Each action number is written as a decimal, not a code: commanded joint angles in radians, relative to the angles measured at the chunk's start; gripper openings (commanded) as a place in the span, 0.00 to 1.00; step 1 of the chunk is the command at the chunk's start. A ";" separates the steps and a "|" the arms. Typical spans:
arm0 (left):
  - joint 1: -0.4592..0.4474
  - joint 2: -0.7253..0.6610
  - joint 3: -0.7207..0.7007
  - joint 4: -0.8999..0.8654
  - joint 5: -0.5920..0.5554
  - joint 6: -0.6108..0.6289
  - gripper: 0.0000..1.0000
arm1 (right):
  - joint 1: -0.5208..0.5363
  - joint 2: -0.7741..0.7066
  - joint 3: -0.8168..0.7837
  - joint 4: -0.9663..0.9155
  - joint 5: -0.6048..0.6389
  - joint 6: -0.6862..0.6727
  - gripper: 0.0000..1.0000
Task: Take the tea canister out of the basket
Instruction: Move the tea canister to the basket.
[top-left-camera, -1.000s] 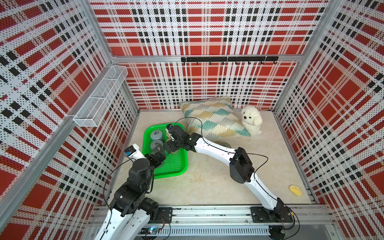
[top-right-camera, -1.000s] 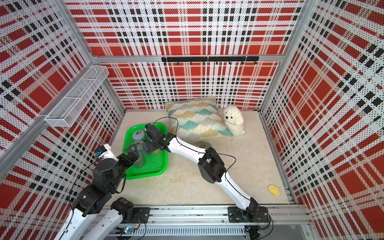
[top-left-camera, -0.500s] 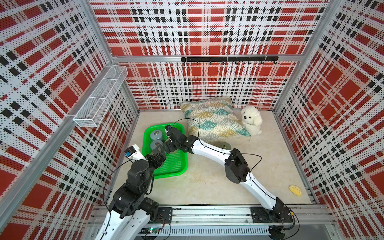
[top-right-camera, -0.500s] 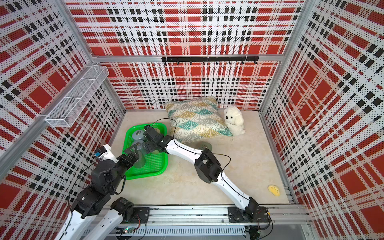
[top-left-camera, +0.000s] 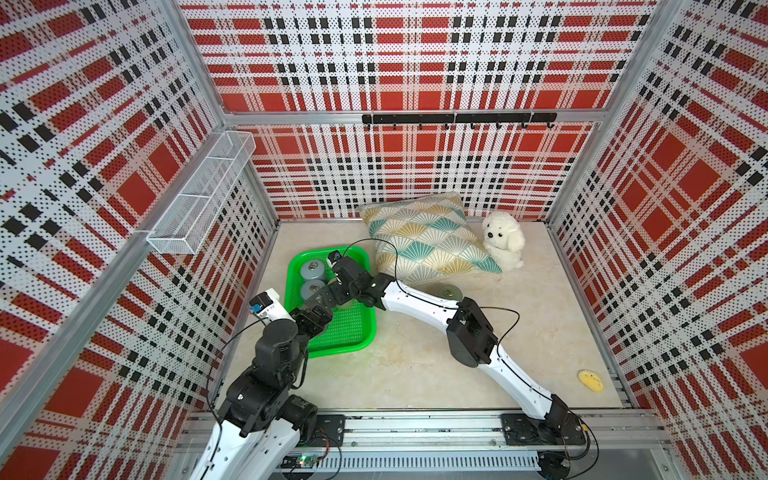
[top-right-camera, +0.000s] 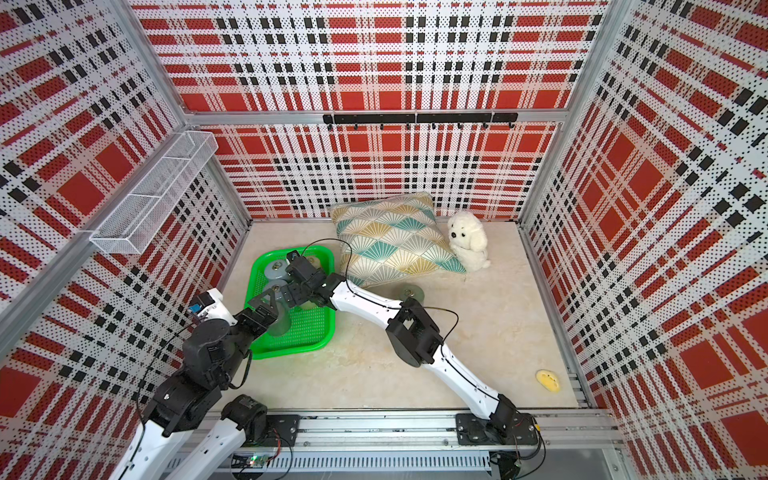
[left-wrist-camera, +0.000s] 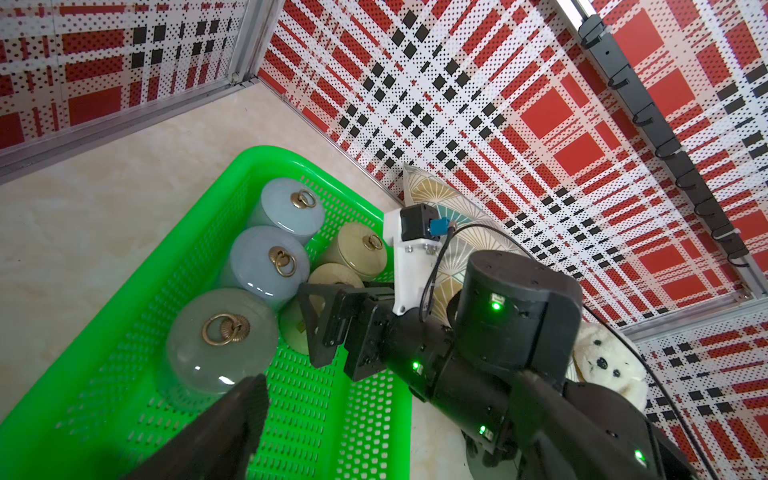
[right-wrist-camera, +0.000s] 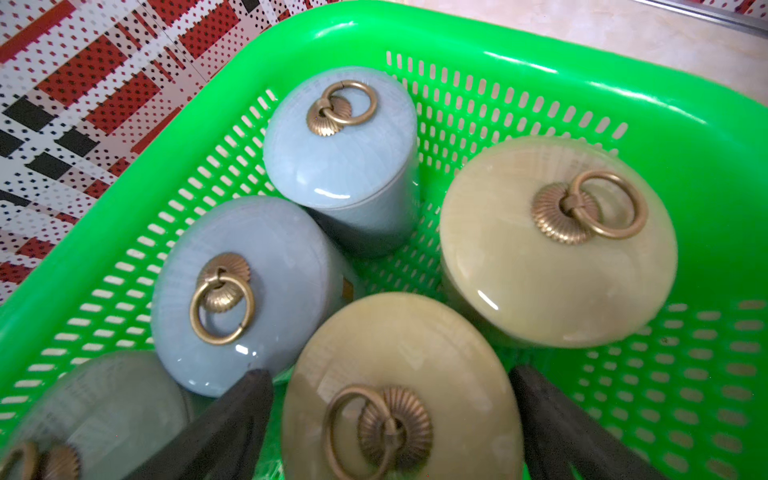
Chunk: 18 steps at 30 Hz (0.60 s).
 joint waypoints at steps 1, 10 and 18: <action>-0.003 0.002 0.005 -0.002 -0.009 0.004 0.98 | 0.008 -0.093 -0.097 -0.024 -0.044 0.022 0.96; -0.004 -0.005 0.005 -0.003 -0.004 0.001 0.97 | 0.019 -0.027 0.035 -0.189 0.043 0.034 0.96; -0.007 -0.006 0.006 -0.006 -0.005 -0.001 0.97 | 0.019 0.082 0.098 -0.221 0.094 0.037 0.97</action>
